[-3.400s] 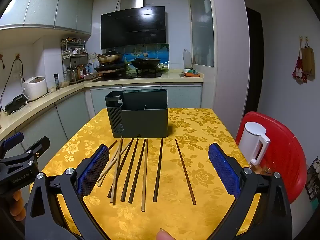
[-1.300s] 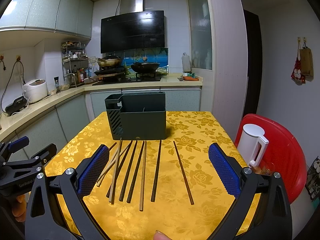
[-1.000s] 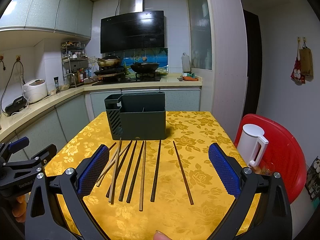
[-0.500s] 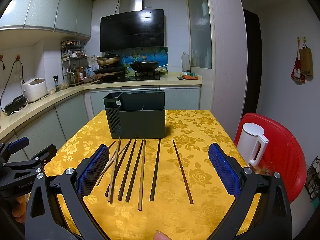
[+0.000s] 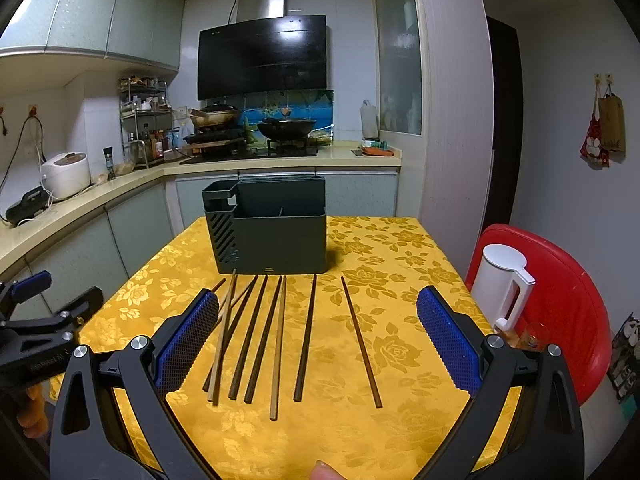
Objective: Organize utensils
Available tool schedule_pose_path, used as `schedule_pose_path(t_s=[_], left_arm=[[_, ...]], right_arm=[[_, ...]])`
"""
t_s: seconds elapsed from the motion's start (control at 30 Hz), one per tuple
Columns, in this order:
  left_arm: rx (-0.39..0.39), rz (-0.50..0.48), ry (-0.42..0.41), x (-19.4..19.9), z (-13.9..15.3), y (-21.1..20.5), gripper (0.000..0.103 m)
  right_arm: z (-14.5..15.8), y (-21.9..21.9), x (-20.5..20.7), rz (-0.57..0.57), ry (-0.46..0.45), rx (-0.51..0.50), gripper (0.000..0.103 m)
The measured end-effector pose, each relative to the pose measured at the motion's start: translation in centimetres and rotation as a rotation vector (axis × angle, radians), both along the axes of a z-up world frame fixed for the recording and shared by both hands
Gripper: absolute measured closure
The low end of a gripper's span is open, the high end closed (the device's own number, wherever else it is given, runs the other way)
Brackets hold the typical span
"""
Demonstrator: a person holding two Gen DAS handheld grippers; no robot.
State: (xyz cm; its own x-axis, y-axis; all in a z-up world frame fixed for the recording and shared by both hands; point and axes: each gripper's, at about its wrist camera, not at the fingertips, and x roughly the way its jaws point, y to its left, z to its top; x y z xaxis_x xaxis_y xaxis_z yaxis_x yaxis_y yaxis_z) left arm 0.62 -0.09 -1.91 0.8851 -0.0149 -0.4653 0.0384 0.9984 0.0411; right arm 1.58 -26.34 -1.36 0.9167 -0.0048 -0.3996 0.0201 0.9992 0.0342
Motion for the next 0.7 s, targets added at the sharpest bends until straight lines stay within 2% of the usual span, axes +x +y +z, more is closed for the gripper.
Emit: schedule_pose_path(t_s=[0.13, 0.27, 0.4, 0.7], left_arm=[[-0.025, 0.024, 0.009, 0.8, 0.2, 1.7, 0.007], [-0.045, 0.034, 0.053, 2.0, -0.5, 3.4, 0.007], [-0.053, 0.025, 0.115, 3.2, -2.3, 4.1, 0.007], [0.009, -0.028, 0.242, 5.4, -8.2, 2.9, 0.008]], right_arm=[[-0.4, -0.5, 0.5, -0.012, 0.012, -0.014, 0.007], [-1.3, -1.1, 1.1, -0.019, 0.049, -0.028, 0.007], [-2.7, -2.2, 1.8, -0.03, 0.091, -0.031, 0.007], [-5.8, -4.1, 2.8, -0.038, 0.158, -0.028, 0.007]])
